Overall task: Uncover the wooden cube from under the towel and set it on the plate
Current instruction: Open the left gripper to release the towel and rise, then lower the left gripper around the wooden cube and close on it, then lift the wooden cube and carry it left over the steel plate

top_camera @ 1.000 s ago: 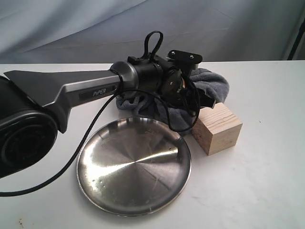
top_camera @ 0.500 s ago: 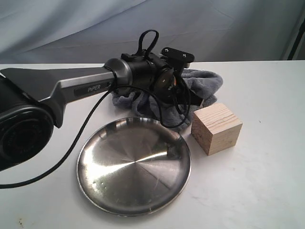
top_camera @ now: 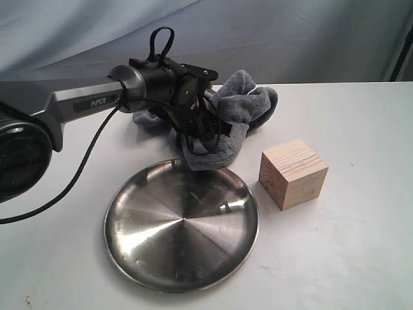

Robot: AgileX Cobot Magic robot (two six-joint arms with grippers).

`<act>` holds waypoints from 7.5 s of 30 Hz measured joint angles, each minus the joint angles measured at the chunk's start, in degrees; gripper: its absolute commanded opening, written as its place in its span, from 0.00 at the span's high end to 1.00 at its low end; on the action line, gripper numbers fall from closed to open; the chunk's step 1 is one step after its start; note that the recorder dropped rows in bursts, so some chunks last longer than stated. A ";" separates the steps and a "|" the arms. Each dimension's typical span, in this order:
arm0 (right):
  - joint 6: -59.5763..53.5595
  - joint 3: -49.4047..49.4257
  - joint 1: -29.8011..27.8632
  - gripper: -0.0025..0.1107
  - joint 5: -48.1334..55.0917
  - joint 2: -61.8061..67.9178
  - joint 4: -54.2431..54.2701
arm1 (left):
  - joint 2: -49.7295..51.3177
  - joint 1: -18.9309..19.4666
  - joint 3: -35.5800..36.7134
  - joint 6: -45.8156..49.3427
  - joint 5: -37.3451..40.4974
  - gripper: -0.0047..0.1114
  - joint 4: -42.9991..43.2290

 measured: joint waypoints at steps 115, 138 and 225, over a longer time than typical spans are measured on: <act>0.00 0.00 0.00 0.98 0.00 0.00 0.00 | -8.85 -19.77 0.00 6.26 -4.81 0.06 -6.03; 0.00 0.00 0.00 0.98 0.00 0.00 0.00 | -5.26 -18.12 0.00 32.01 0.49 0.06 -11.06; 0.00 0.00 0.00 0.98 0.00 0.00 0.00 | -10.89 -11.27 0.63 26.90 9.57 0.96 -16.16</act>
